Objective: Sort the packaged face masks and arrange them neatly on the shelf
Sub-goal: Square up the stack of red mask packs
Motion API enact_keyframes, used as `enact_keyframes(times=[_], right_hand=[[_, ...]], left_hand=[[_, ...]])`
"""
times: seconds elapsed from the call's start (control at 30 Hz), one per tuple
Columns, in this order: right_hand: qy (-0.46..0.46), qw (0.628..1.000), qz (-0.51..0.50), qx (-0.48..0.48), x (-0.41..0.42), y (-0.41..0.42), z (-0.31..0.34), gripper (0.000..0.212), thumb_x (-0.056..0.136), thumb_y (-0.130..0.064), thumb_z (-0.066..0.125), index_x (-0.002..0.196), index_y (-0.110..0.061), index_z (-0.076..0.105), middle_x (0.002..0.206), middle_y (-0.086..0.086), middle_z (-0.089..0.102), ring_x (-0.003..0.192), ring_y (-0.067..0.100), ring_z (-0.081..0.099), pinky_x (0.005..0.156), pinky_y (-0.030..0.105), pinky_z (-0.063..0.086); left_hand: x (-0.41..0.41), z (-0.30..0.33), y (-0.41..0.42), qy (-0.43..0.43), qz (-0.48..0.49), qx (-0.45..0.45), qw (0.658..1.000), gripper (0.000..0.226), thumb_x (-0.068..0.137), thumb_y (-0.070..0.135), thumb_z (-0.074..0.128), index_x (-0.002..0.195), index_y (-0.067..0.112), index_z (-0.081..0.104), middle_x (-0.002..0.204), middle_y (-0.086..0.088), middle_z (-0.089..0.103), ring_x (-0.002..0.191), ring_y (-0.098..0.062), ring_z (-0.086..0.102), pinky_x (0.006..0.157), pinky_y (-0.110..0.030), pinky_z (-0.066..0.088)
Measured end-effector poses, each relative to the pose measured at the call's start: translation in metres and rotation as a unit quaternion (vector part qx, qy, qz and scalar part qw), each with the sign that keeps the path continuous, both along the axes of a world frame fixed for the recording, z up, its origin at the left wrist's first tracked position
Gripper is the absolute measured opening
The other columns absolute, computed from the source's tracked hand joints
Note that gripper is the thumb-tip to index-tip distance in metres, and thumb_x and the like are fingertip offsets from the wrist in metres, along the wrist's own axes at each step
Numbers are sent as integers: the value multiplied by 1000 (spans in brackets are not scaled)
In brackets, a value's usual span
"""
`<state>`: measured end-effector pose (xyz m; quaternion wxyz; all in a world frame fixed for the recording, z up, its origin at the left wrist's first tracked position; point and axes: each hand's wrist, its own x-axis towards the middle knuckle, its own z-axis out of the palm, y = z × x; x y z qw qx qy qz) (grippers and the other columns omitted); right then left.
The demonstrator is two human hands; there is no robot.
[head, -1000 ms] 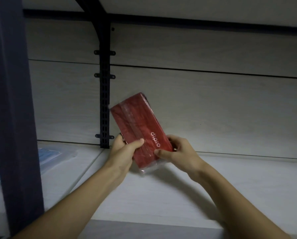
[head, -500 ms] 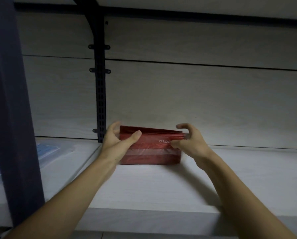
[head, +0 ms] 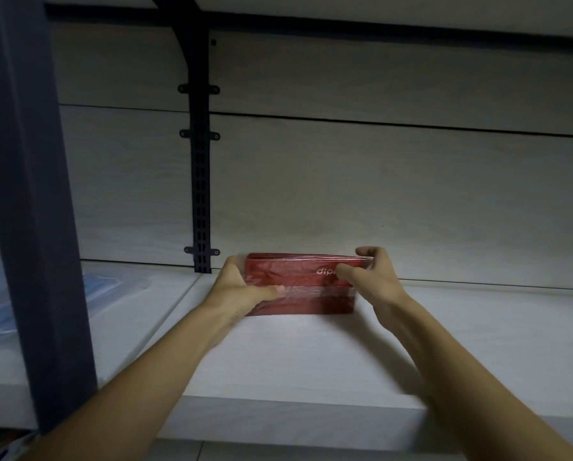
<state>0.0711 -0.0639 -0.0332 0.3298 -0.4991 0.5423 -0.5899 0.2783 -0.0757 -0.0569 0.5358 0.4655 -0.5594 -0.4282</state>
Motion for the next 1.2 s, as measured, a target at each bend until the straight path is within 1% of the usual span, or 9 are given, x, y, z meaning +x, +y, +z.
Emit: enact_keyframes(times=[0.27,0.4,0.57,0.7,0.83,0.9,1.0,1.1,1.2], right_hand=[[36,999,1,-2,-1,-8,-7,56,81,-4,68,123,-18,33,86,4,57,77,17,59,89,46,54],[60,998,2,-2,-2,-8,-9,55,81,-4,67,121,-20,33,81,2,58,72,16,57,74,37,52],[55,998,1,-12,-1,-6,-8,49,78,3,68,117,-15,44,85,4,61,72,18,60,74,39,55],[9,1000,16,-9,-7,8,4,39,77,11,67,111,-5,56,83,4,63,67,16,60,54,21,50],[4,991,85,100,-15,28,11,42,73,-2,78,110,-6,59,91,10,72,71,21,68,58,31,54],[16,983,121,138,-13,38,15,41,73,-4,78,110,-4,60,93,13,72,74,23,68,61,33,56],[90,962,176,188,-3,55,24,31,76,-9,77,104,-10,65,96,13,73,77,21,68,67,34,59],[170,931,219,237,12,65,28,23,78,-13,75,99,-12,66,95,10,72,79,20,66,74,34,57],[204,920,216,257,26,71,28,16,80,-12,73,93,-13,65,85,7,68,68,17,63,62,28,56]], left_hand=[[0,-4,-3,-38,1,23,999,63,66,-6,80,114,16,45,106,-6,66,93,-16,66,76,-25,54],[1,-5,-6,-61,10,38,997,55,72,-8,74,114,13,45,104,-7,65,89,-14,64,62,-18,49],[1,2,0,-68,51,19,996,47,73,-1,75,106,18,47,99,0,63,85,-8,60,66,-19,47],[5,18,11,30,74,4,997,54,70,0,79,113,17,51,93,0,68,75,-8,63,61,-19,45],[10,27,16,175,47,42,983,57,72,-5,75,121,13,51,106,-7,67,84,-21,67,77,-36,56],[10,30,15,243,17,65,968,53,74,-7,72,122,7,53,111,-15,67,83,-24,67,75,-41,59],[11,34,15,246,-3,88,965,27,78,-6,68,100,7,62,94,-14,69,77,-22,65,67,-35,59],[7,35,15,226,6,117,967,20,78,-5,68,94,6,62,82,-13,67,71,-21,64,61,-30,56],[5,31,15,175,26,142,974,13,80,-3,64,90,5,61,77,-12,63,64,-20,61,61,-29,53]])
